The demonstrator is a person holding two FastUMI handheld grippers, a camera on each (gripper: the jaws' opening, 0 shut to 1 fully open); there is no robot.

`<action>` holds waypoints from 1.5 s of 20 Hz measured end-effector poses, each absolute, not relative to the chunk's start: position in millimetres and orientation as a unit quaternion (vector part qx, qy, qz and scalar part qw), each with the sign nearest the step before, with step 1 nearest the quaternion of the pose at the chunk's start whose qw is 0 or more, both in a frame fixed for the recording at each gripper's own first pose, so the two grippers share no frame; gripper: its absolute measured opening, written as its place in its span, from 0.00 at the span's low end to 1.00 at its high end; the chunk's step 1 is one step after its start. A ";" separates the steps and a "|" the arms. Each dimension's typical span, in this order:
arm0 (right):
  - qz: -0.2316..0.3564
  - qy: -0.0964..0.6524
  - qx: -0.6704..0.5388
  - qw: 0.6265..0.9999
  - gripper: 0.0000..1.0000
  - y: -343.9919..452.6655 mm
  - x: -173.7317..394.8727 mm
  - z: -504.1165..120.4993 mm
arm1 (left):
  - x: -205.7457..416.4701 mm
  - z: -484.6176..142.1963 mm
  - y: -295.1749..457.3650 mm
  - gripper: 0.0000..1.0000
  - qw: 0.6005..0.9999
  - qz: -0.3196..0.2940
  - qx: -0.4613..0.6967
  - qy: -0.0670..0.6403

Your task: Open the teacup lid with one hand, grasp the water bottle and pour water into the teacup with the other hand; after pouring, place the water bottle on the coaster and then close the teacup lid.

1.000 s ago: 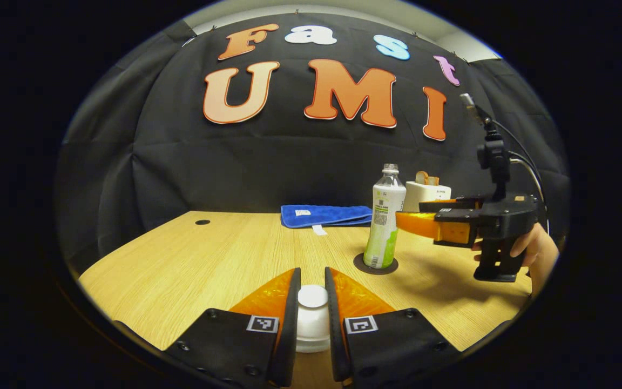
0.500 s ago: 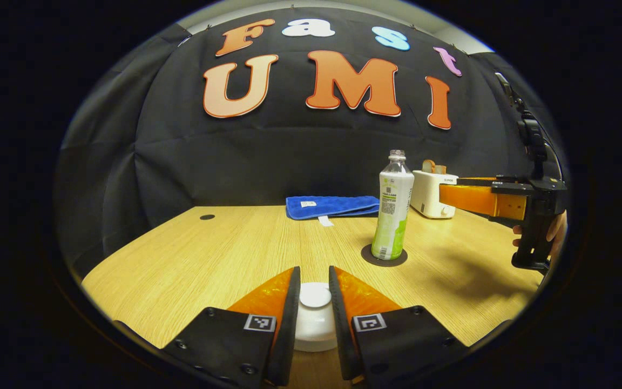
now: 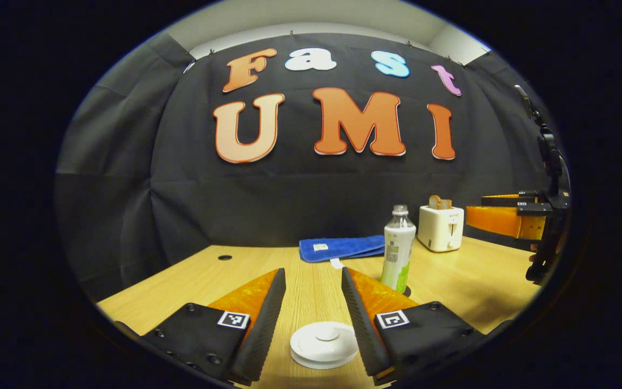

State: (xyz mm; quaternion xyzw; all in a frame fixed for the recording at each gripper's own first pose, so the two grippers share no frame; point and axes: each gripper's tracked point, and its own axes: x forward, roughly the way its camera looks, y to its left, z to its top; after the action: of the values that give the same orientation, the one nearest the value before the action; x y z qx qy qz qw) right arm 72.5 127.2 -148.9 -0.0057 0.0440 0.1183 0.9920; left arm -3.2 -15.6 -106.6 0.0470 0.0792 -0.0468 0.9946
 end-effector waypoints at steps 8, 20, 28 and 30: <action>0.083 -0.015 -0.040 0.996 0.98 109.0 66.1 -111.7 | -8.1 -29.8 -31.7 0.86 0.998 -0.043 0.033 0.028; 0.065 -0.035 -0.040 0.996 0.99 107.6 58.4 -93.0 | -13.1 21.9 -13.7 0.98 1.000 -0.007 0.009 -0.012; 0.050 -0.034 -0.041 0.997 0.99 104.5 59.3 -93.8 | -18.2 25.8 -9.9 0.98 1.000 -0.003 0.012 -0.024; 0.054 -0.034 -0.041 0.997 0.99 106.7 59.9 -94.9 | -17.9 22.4 -5.3 0.98 1.000 0.001 0.013 -0.021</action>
State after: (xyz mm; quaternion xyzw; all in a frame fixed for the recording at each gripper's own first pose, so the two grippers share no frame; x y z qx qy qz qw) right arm 59.9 106.7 -94.9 -0.0412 -0.0338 0.0542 0.9971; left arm -17.9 -5.3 22.4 0.0127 -0.0215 0.0014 0.9997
